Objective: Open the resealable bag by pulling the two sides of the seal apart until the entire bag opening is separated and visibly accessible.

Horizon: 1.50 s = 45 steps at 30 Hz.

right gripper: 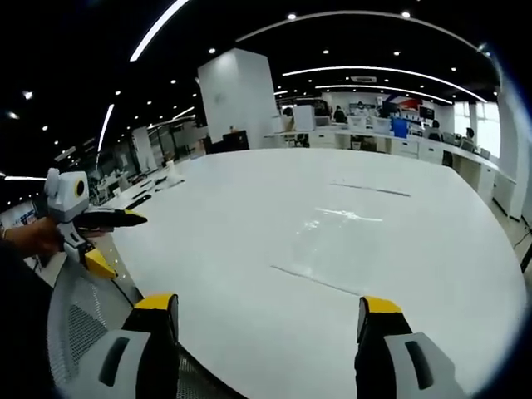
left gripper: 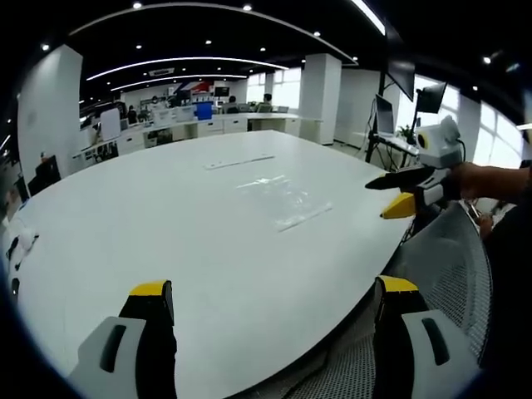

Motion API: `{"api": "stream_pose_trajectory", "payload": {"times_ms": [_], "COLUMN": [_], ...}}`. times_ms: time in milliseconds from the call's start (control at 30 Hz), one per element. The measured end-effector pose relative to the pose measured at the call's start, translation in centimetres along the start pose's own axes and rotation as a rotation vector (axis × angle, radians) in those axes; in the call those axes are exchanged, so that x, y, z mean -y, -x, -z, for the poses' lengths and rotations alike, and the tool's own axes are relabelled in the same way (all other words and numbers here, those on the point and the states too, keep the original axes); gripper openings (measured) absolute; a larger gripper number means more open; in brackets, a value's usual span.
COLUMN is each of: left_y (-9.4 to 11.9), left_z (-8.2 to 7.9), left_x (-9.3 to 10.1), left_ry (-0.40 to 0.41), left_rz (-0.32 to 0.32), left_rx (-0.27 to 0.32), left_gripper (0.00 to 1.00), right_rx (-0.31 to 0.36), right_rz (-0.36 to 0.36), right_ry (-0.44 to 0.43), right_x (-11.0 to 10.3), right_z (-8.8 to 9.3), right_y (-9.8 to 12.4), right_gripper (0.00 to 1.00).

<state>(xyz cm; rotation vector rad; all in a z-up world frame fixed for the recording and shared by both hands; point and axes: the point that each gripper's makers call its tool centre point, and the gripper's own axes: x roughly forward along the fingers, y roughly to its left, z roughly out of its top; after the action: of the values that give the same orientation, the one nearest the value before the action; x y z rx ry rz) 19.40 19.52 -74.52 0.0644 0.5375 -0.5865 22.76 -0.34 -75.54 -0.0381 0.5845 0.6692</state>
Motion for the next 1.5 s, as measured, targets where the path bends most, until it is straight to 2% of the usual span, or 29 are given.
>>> {"api": "stream_pose_trajectory", "payload": {"times_ms": [100,200,400,533,867,1233,1333,1367,1500], "left_y": [-0.1,-0.1,-0.3,-0.5,-1.4,-1.9,-2.0,-2.0,-1.9], "left_z": [0.0,-0.1,-0.2,-0.7,-1.2,-1.4,-1.1,-1.0,-1.0], "left_x": [-0.1,-0.3,-0.8,-1.0,-1.2,-1.1,-1.3,-1.5,-1.7], "left_ry": [0.004,0.008,0.006,0.008,0.001,-0.015,-0.018,-0.011,-0.001], "left_rz": [-0.003,-0.008,-0.017,-0.019,-0.002,0.014,0.006,0.002,-0.003], "left_rx": [0.001,0.003,0.003,0.013,0.014,0.008,-0.002,-0.004,-0.003], "left_gripper": [0.99,0.99,0.98,0.98,0.98,0.98,0.98,0.98,0.98], "right_rx": [-0.011,0.005,-0.005,0.016,-0.008,-0.079,-0.095,-0.100,-0.101], "right_rz": [-0.008,-0.008,-0.006,0.000,-0.022,-0.058,-0.084,-0.092,-0.098], "right_ry": [0.017,0.057,0.069,0.077,0.131,0.178,0.167,0.118,0.141], "right_x": [0.1,0.1,0.9,1.4,2.5,3.3,3.3,3.2,3.3], "right_z": [-0.3,-1.1,-1.6,-2.6,-3.7,-2.5,-2.2,-2.1,-2.2], "right_y": [-0.6,-0.7,-1.4,-1.7,-3.6,-6.2,-6.8,-7.1,-8.1], "right_gripper": [0.86,0.79,0.77,0.74,0.69,0.62,0.54,0.51,0.47]}}
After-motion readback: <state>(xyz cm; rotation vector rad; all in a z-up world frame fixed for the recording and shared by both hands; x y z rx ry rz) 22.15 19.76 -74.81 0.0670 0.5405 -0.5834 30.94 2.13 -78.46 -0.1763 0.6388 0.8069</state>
